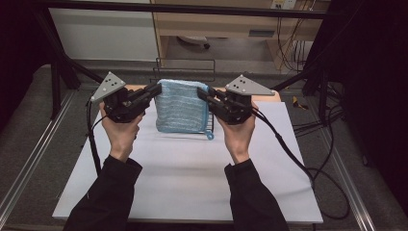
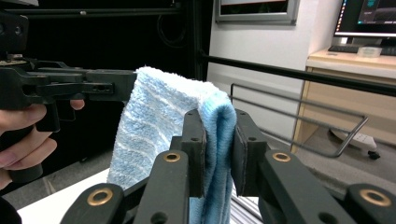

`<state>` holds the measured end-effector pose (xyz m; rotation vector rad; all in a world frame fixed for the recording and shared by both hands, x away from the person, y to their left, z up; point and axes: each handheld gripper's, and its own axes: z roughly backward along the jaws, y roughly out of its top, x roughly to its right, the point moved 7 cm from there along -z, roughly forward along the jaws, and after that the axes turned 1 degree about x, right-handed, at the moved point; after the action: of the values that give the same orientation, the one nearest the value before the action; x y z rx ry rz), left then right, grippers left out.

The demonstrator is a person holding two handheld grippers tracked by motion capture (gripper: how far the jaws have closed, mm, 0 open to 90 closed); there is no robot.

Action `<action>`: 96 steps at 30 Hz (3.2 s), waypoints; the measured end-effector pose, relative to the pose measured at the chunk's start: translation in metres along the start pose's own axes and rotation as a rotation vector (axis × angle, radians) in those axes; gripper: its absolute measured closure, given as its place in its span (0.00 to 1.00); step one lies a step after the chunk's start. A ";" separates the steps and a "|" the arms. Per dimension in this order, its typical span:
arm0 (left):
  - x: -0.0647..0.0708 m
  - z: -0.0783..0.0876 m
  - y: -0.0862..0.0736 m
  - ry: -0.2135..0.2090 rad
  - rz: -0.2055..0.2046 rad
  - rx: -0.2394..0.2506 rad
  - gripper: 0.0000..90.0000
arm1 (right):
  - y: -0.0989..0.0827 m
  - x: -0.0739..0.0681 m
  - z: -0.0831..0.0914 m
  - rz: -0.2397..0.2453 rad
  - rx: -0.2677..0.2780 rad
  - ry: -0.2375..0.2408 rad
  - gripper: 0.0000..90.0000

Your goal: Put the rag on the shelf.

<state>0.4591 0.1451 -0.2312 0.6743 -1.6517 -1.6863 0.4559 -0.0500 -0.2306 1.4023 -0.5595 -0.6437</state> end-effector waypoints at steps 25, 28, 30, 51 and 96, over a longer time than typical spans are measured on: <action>-0.005 -0.014 0.070 0.031 -0.048 0.098 0.93 | 0.071 0.018 -0.012 0.065 0.106 -0.044 0.87; -0.007 -0.017 0.075 0.026 -0.043 0.103 0.93 | 0.075 0.021 -0.014 0.068 0.113 -0.052 0.87; -0.009 -0.020 0.078 0.026 -0.040 0.108 0.93 | 0.078 0.023 -0.016 0.067 0.118 -0.055 0.87; -0.027 -0.044 0.104 0.055 -0.055 0.161 0.93 | 0.106 0.046 -0.040 0.071 0.167 -0.086 0.87; -0.070 -0.093 0.080 0.094 -0.055 0.055 0.92 | 0.082 0.087 -0.093 0.058 0.097 -0.155 0.87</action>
<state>0.5838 0.1408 -0.1643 0.8200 -1.6312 -1.6267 0.5891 -0.0406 -0.1594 1.4293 -0.7603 -0.6898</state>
